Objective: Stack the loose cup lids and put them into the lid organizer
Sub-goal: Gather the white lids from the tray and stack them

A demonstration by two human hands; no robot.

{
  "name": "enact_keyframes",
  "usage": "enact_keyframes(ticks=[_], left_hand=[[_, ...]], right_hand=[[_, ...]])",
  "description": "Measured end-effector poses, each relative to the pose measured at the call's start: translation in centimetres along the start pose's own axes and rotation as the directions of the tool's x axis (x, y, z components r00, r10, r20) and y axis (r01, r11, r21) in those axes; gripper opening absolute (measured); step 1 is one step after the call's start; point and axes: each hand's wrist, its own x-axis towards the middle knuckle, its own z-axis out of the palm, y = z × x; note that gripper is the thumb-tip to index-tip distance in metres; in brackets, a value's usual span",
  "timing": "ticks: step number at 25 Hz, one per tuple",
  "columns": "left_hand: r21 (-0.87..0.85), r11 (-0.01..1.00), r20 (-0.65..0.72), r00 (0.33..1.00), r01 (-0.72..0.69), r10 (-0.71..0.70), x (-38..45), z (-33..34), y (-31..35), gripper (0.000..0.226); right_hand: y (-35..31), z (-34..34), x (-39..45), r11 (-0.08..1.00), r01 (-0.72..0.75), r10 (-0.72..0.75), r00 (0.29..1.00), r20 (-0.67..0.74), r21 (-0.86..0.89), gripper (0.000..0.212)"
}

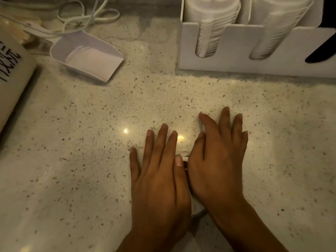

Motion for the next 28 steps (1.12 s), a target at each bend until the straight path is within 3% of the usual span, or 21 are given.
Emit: enact_keyframes(ticks=[5, 9, 12, 14, 18, 20, 24, 28], left_hand=[[-0.016, 0.999, -0.014, 0.999, 0.04, -0.04, -0.1, 0.1, 0.3, 0.054], [-0.095, 0.992, -0.022, 0.996, 0.083, -0.086, -0.1, 0.0, 0.2, 0.057], [-0.122, 0.989, -0.038, 0.995, 0.082, -0.088, -0.1, 0.1, 0.1, 0.057], [-0.137, 0.988, -0.033, 0.997, 0.065, -0.071, -0.3, 0.1, 0.0, 0.054], [-0.256, 0.966, -0.051, 0.998, 0.03, -0.044, -0.4, 0.0, 0.6, 0.026], [-0.351, 0.936, -0.06, 0.997, 0.033, -0.058, 0.8, -0.1, 1.8, 0.031], [-0.542, 0.835, -0.069, 0.985, 0.097, -0.159, 6.9, 0.2, 5.1, 0.039], [-0.519, 0.855, -0.16, 0.982, 0.001, -0.098, 11.8, 2.4, 7.4, 0.047]], right_hand=[[-0.1, -0.9, -1.2, 0.991, -0.03, 0.028, 1.0, 0.014, 0.129, 0.05], [1.1, -1.9, -4.6, 0.996, 0.061, -0.064, 0.997, 0.035, 0.064, 0.054], [1.5, -2.2, -5.9, 0.995, 0.048, -0.053, 0.997, 0.059, 0.09, 0.054], [1.3, -2.4, -5.9, 0.987, 0.051, -0.058, 0.997, 0.045, 0.154, 0.05], [0.5, -3.2, -4.8, 0.931, 0.067, -0.076, 0.997, 0.01, 0.359, 0.037], [0.0, -3.6, -3.1, 0.891, 0.045, -0.066, 0.997, 0.033, 0.452, 0.033], [-0.3, -3.8, 2.9, 0.881, 0.161, -0.104, 0.983, -0.15, 0.444, 0.037], [0.6, -3.7, 7.8, 0.863, 0.286, -0.129, 0.922, -0.365, 0.417, 0.042]])
